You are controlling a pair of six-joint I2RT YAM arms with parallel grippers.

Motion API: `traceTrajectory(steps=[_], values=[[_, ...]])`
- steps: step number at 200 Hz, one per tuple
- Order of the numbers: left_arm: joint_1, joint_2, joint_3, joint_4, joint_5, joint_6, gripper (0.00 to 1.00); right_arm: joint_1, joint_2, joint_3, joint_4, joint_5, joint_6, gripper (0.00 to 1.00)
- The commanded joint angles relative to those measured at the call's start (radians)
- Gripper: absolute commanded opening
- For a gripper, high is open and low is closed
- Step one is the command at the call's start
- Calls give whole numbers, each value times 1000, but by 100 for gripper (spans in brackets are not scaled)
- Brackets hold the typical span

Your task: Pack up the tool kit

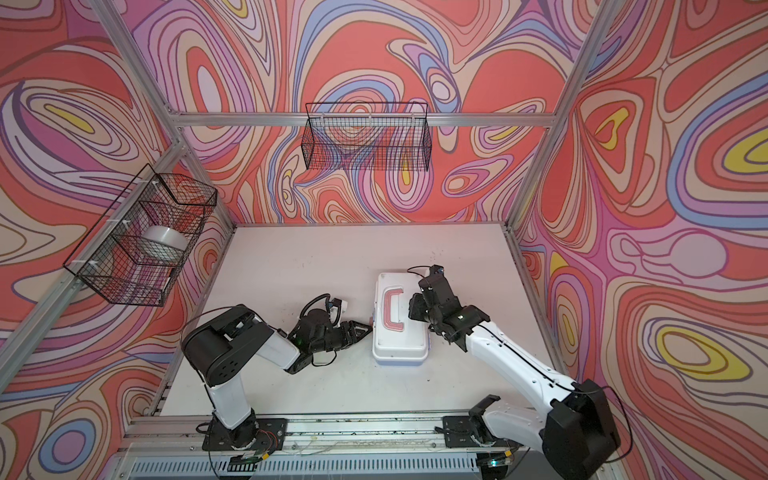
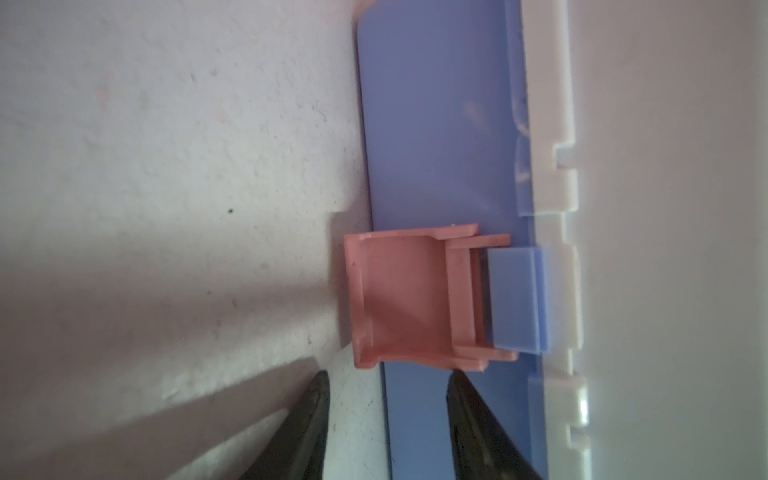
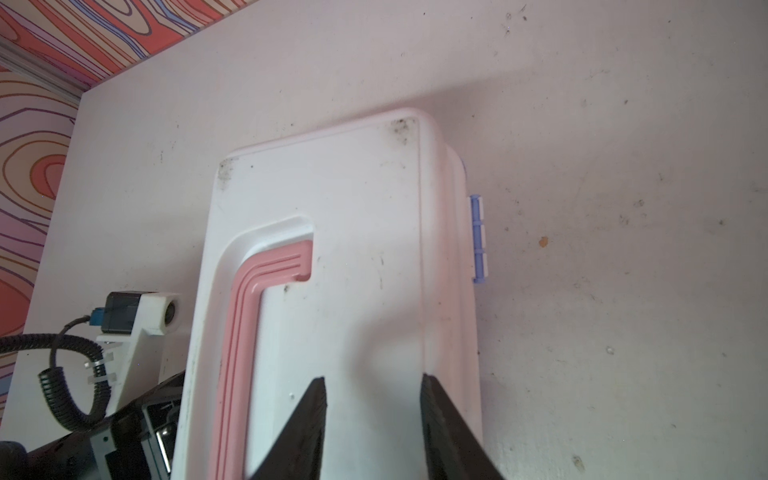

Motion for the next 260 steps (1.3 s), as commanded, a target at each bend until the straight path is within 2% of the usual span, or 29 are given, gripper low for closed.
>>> traceTrajectory(steps=[1,18,35,53,66,80,120,186,210,237,260], values=[[8,-16,-11,-90,-57,12,42,11,19,10,-31,-27,-10,39],[3,-98,-27,-217,-131,98,42,11,17,13,-40,-23,-17,39],[-22,-204,-3,-439,-232,227,46,11,21,9,-31,-18,-21,39],[-118,-325,57,-709,-455,375,55,12,38,15,-29,-18,-25,39],[-185,-367,108,-799,-563,431,60,11,48,12,-18,-20,-27,39],[-198,-372,109,-787,-569,438,63,11,59,10,-6,-24,-25,39],[-215,-302,102,-718,-593,455,63,11,68,3,17,-33,-23,39],[-333,-230,91,-602,-786,472,63,2,52,-20,19,-34,-46,39],[-346,-173,119,-582,-844,472,63,-1,9,-34,40,-53,-39,39],[-346,-120,121,-496,-850,469,63,-11,-74,-27,47,-107,-43,40],[-346,-87,127,-436,-850,482,63,-30,-112,-5,0,-92,-25,40]])
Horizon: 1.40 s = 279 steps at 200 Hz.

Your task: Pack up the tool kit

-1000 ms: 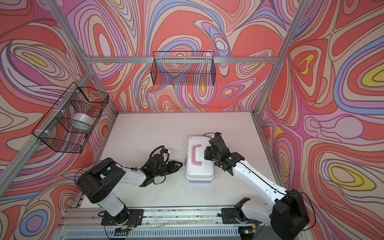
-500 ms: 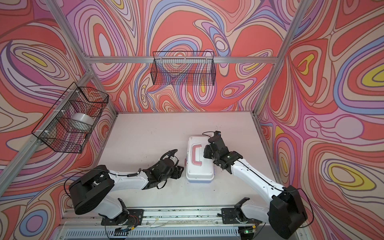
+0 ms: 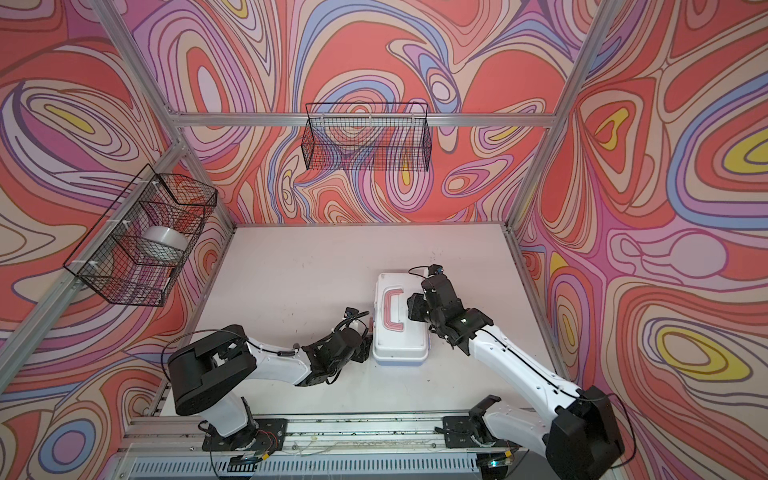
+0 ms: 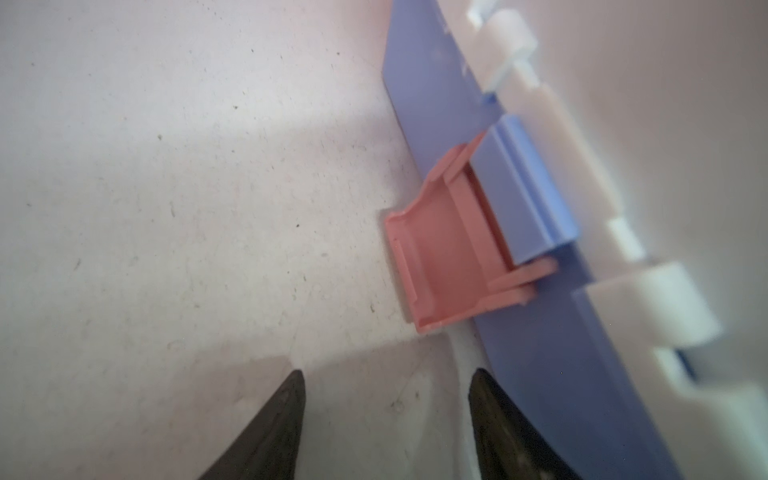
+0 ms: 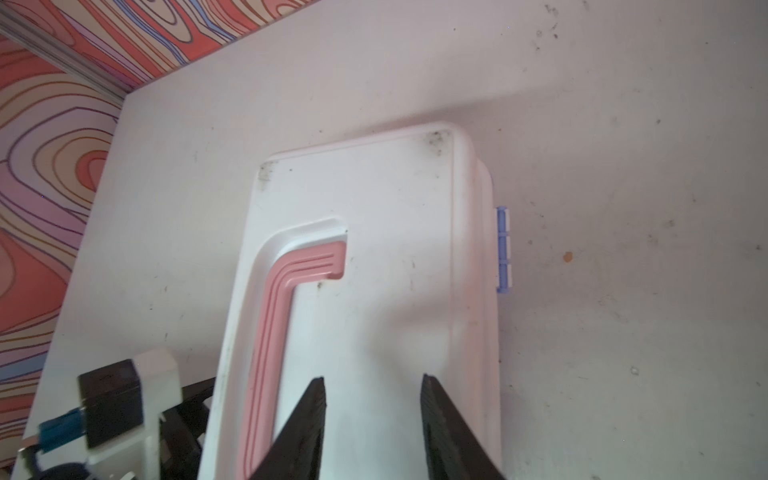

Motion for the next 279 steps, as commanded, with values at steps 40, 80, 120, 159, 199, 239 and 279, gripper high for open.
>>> traceTrajectory(steps=[40,80,120,159,199,239,279], values=[[-2,65,4,116,-23,11,63,-130,-71,1,-126,37,77,40],[-2,98,-13,182,-58,-8,63,-200,-19,-58,-42,-30,82,40],[-2,159,-36,321,-73,-1,63,-204,45,-74,32,-70,66,39],[-1,162,-78,402,-103,20,64,-207,110,-84,96,-121,63,39],[17,105,-79,369,-125,47,64,-207,118,-86,113,-140,58,38],[50,78,-99,392,-129,55,65,-207,118,-84,119,-152,50,37],[62,24,-110,385,-109,56,65,-207,112,-88,119,-152,43,36]])
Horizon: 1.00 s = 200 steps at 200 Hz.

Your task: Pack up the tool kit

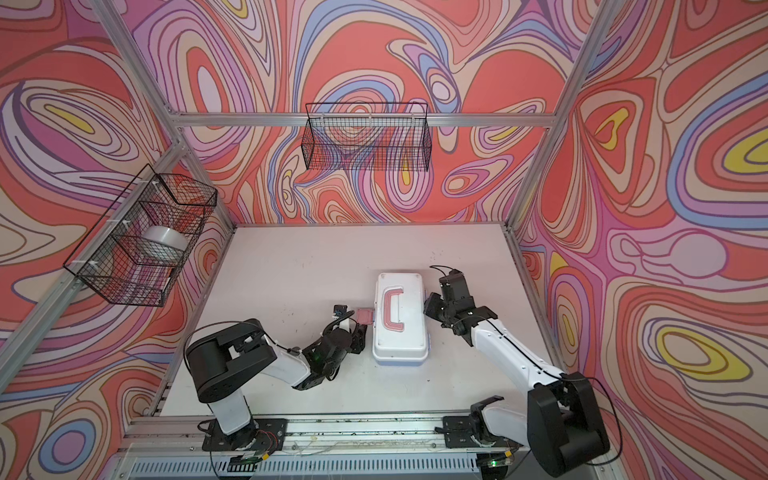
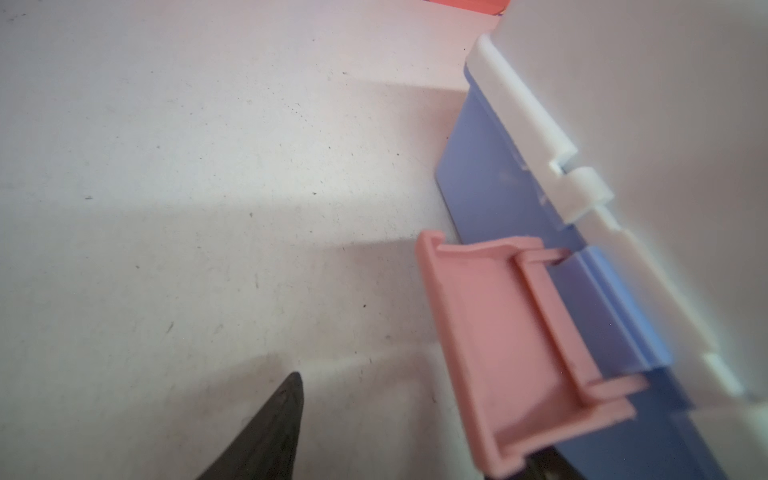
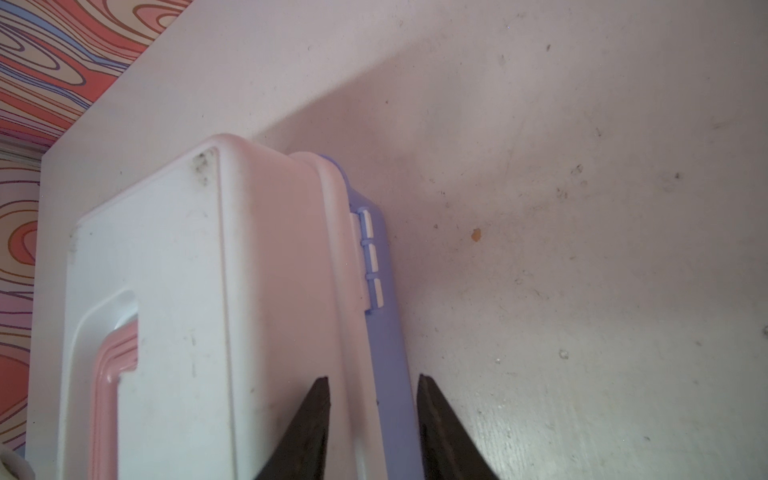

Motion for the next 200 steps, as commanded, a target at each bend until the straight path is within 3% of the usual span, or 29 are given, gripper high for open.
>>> traceTrajectory(steps=[1,64,200], values=[[5,-57,-9,9,-4,18,65,9,-5,-8,47,-64,-16,36],[19,-175,18,-84,35,27,65,9,-6,-13,53,-79,-18,35],[18,-230,44,-136,52,-9,64,9,-14,-30,59,-81,-26,34]])
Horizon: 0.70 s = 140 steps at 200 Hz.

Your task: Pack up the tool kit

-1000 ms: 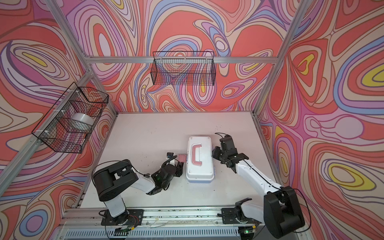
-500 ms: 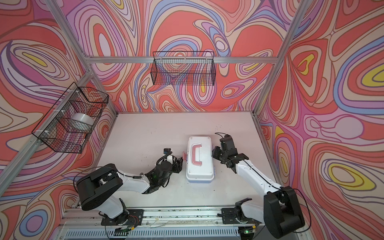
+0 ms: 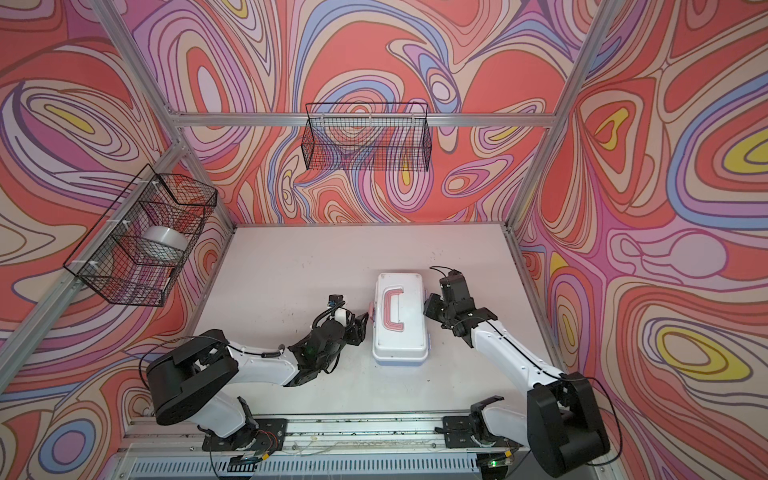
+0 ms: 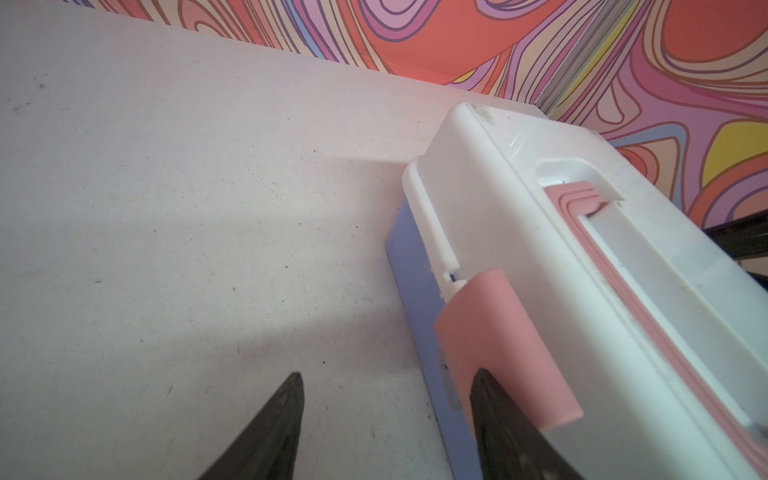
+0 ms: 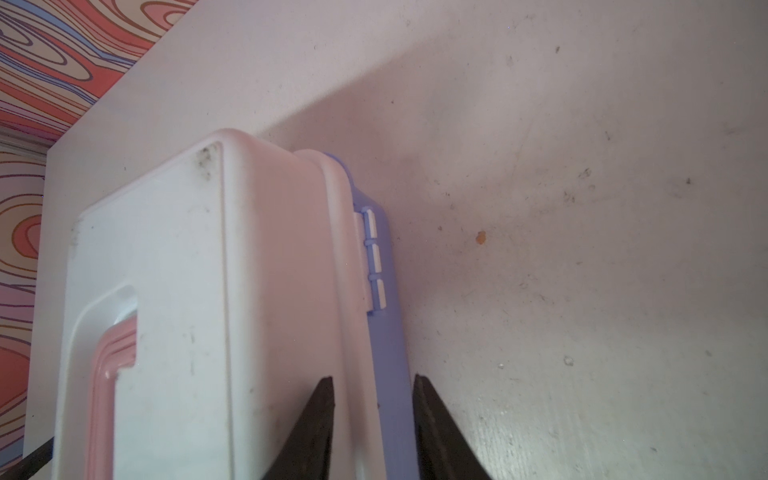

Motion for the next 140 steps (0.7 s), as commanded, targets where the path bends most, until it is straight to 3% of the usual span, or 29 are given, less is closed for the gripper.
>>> traceTrajectory(steps=[1,56,140], values=[[5,-24,18,-17,-2,-20,64,11,-12,-12,32,-71,-12,34],[6,-39,83,-95,42,-53,62,10,6,-19,47,-75,-17,34],[7,4,77,-58,75,-72,58,10,8,-24,48,-78,-28,33]])
